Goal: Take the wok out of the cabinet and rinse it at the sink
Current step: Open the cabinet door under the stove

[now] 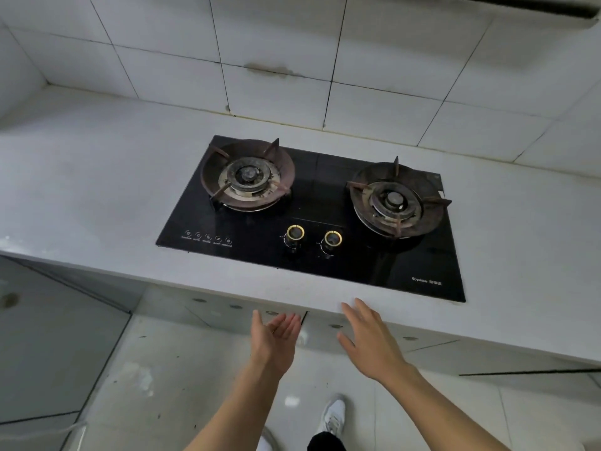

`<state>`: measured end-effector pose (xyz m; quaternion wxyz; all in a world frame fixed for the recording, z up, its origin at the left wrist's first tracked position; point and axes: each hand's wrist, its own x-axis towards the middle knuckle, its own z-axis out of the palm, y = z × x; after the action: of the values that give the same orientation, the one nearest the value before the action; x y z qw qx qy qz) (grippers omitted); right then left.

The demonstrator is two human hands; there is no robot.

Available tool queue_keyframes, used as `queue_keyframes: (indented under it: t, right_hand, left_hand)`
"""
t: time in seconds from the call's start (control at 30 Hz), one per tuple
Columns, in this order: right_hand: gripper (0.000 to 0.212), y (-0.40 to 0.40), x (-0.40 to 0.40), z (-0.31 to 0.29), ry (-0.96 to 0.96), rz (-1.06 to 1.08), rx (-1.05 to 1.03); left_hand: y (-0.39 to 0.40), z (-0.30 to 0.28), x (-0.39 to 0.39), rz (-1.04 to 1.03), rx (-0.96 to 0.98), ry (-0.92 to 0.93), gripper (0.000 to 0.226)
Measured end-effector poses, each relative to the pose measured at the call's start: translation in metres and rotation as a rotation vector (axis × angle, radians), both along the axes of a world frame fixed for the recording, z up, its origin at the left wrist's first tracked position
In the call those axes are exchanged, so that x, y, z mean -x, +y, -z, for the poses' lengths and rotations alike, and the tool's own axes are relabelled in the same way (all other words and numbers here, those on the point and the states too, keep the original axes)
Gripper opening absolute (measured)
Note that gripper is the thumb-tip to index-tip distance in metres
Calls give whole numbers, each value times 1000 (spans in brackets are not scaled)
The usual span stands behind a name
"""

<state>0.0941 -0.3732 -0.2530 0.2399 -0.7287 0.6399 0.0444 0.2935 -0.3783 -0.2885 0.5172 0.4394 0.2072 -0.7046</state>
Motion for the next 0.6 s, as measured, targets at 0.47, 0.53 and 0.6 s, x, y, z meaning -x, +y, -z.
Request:
queue_keyframes:
  t: [0.47,0.53,0.6]
  right_hand:
    - [69,-1,-3,6,108,-19,-28]
    - [70,0,-4,5,118,-23,-31]
    - [71,-1,-4,5,127,-33,-33]
  left_hand:
    - [-22,12,13,-77,-62,-29,75]
    - [-25,13,14,-107,-57,-6,75]
    - [-28,15,13,-132,-27,44,77]
